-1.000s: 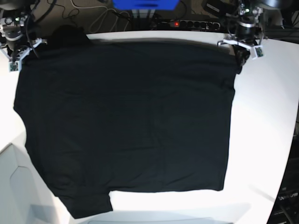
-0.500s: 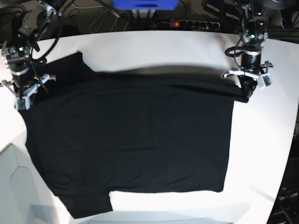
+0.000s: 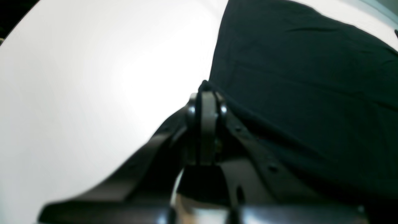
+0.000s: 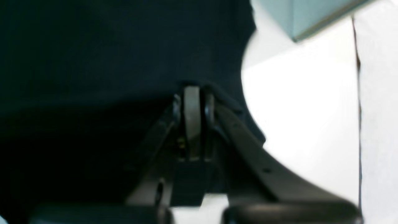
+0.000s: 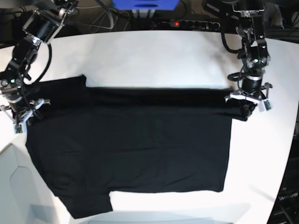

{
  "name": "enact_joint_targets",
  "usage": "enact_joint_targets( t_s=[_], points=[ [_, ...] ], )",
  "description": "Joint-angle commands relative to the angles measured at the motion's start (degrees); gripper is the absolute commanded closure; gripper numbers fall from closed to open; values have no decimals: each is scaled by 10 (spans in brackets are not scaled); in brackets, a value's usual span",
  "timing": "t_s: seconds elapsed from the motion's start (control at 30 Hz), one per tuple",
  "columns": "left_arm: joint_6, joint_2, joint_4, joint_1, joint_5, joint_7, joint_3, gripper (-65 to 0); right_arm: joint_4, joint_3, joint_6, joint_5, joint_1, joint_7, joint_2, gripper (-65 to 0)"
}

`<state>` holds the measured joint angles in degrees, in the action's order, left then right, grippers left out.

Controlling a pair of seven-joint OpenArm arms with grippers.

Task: Fold the T-shirt properly
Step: 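Lift the grasped edges and pull them toward the hem with both grippers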

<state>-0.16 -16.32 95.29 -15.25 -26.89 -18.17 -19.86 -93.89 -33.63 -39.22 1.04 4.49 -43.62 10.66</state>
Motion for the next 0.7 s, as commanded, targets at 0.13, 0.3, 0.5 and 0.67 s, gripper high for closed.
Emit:
enact_joint_targets(
  t_s=[0.13,0.3,0.5,0.67],
  points=[
    [0,-8,-2,21,0,12,-1,0,36,-1,-8,-6,46,14,33,0],
    [0,-8,-8,32,0,11,0,0,45,2,-8,-6,70,15,35,0],
    [-1,-8,-29,37,0,11,0,0,54,4,-8,-6,91,15,31,0],
    [-1,-8,-48,54,-1,12,1,0,109,4,-8,-6,118,16,35,0]
  ],
)
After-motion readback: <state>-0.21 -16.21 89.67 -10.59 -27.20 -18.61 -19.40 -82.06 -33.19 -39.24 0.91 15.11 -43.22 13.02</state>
